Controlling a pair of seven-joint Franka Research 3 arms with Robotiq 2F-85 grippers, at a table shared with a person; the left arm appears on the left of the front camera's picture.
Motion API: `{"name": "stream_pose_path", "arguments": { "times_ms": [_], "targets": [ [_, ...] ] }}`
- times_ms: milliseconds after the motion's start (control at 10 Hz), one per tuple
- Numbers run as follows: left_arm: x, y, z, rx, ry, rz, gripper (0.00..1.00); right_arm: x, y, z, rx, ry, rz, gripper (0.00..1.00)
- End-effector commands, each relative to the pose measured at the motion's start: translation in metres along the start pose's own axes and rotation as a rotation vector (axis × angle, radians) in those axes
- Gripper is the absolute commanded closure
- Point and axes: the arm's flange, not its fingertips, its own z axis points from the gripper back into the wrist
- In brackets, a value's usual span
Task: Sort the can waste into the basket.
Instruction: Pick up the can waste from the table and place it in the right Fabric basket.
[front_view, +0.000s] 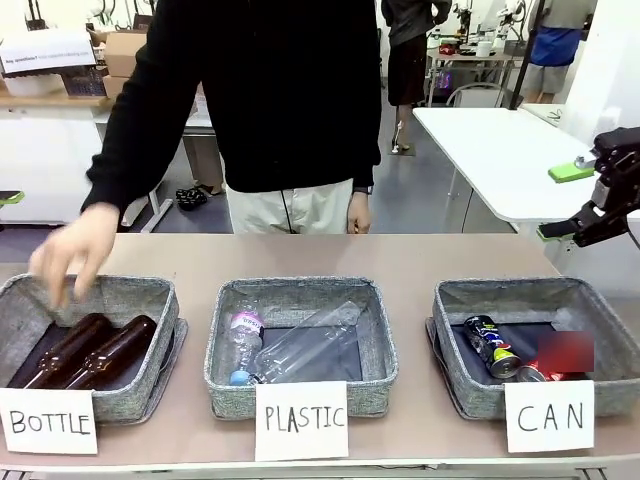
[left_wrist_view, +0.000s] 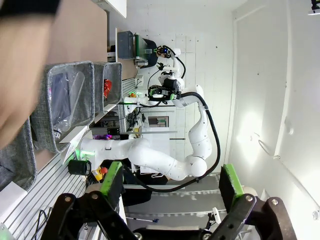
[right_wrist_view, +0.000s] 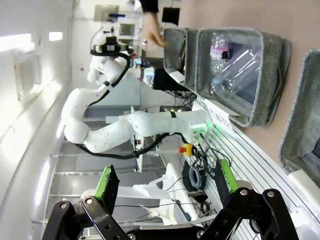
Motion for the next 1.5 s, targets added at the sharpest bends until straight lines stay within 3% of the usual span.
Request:
{"name": "stream_pose_path", "arguments": {
  "times_ms": [0,1400],
  "targets": [
    [0.0005,-0.0042,-0.0021,-0.013,-0.012,0.009,0.00,0.0011,-0.0006,0.0046,0.000,0.012,0.027,0.00],
    [0.0005,-0.0042,-0.0021,-0.013,-0.012,0.009,0.00,0.0011,-0.0006,0.0046,0.000,0.012,0.027,0.00]
  ]
}}
